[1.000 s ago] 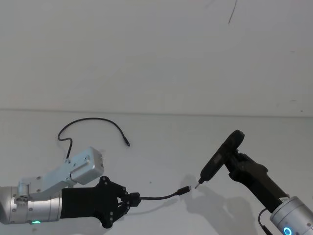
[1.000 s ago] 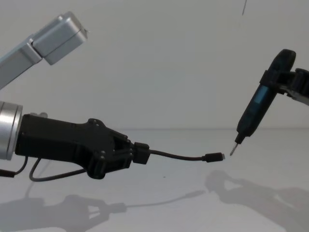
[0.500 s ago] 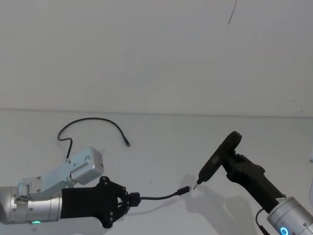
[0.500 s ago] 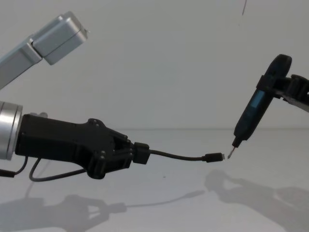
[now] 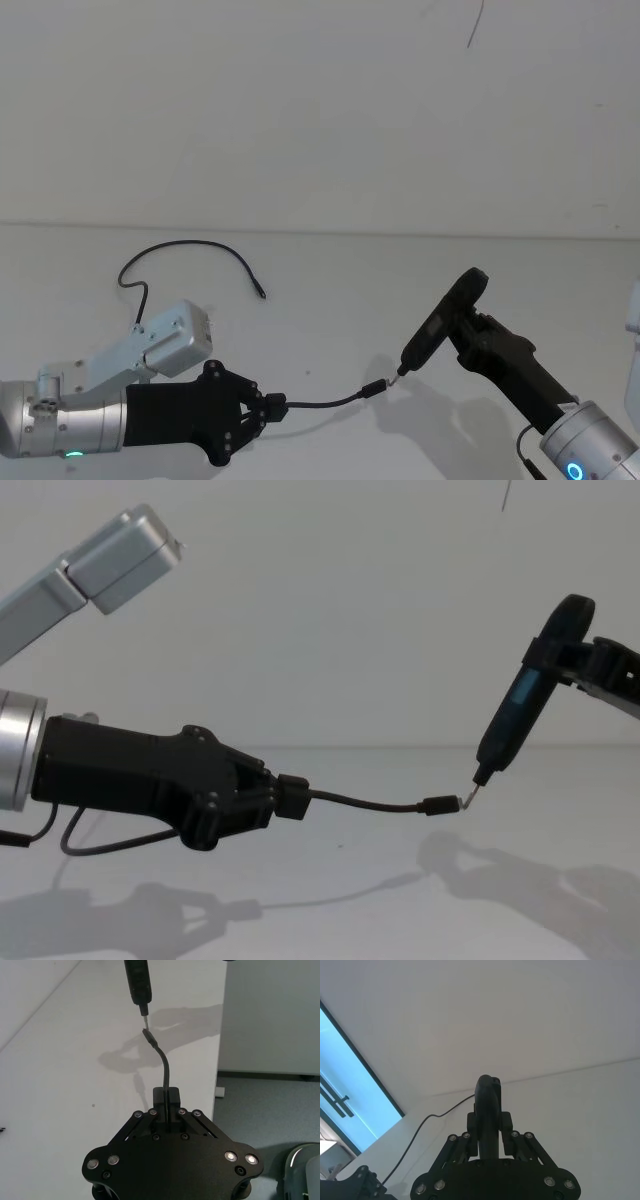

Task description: Pick up the data cable with the one hand.

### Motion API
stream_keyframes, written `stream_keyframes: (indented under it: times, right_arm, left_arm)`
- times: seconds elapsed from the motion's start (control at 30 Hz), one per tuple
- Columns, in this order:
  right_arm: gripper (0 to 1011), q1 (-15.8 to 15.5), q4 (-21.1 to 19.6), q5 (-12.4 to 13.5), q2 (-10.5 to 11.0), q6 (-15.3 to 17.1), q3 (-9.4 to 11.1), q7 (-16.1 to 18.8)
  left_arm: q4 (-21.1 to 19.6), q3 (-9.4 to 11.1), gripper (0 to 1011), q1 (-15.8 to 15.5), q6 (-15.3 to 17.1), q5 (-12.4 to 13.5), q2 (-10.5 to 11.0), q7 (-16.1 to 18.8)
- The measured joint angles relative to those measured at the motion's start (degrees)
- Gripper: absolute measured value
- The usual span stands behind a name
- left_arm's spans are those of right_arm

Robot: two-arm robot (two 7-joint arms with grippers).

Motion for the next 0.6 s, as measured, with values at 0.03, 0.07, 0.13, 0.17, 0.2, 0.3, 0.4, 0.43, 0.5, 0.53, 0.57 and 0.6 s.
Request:
stream_keyframes:
  times: [0.03,0.07,0.13,0.17,0.2,0.3,0.4,0.43,0.5,0.53,0.57,0.6]
  right_arm:
    - [269,0.0,0.0,0.0,0.0,0.0,-0.1,0.0]
    - [269,0.1,0.1,0.1,0.1,-0.1,-0.2,0.0]
    - [269,0.1,0.1,0.1,0.1,-0.1,-0.3,-0.1]
    - [269,0.2,0.2,0.1,0.2,-0.1,-0.4,-0.1]
    - [269,0.2,0.2,0.1,0.2,-0.1,-0.4,-0.1]
    - [269,0.3,0.2,0.2,0.3,-0.2,-0.6,-0.2]
    - [269,0.4,0.2,0.2,0.4,-0.2,-0.8,-0.3]
    - [269,0.4,0.2,0.2,0.4,-0.2,-0.8,-0.3]
    - [269,0.4,0.3,0.3,0.4,-0.2,-0.9,-0.4]
    - [269,0.4,0.3,0.3,0.4,-0.3,-0.9,-0.4]
    - [269,0.5,0.3,0.3,0.4,-0.3,-0.9,-0.4]
    - [269,0.5,0.3,0.3,0.5,-0.3,-1.0,-0.4]
  left_arm:
    - [0.0,0.0,51,0.0,0.0,0.0,0.0,0.0]
    - [0.0,0.0,51,0.0,0.0,0.0,0.0,0.0]
    - [0.0,0.0,50,0.0,0.0,0.0,0.0,0.0]
    - [0.0,0.0,51,0.0,0.0,0.0,0.0,0.0]
    - [0.0,0.0,50,0.0,0.0,0.0,0.0,0.0]
    - [0.0,0.0,51,0.0,0.0,0.0,0.0,0.0]
    - [0.0,0.0,50,0.0,0.0,0.0,0.0,0.0]
    - [0.0,0.0,51,0.0,0.0,0.0,0.0,0.0]
    - [0.0,0.0,51,0.0,0.0,0.0,0.0,0.0]
    - [0.0,0.0,51,0.0,0.0,0.0,0.0,0.0]
    - [0.0,0.0,50,0.0,0.0,0.0,0.0,0.0]
    - [0.0,0.0,50,0.0,0.0,0.0,0.0,0.0]
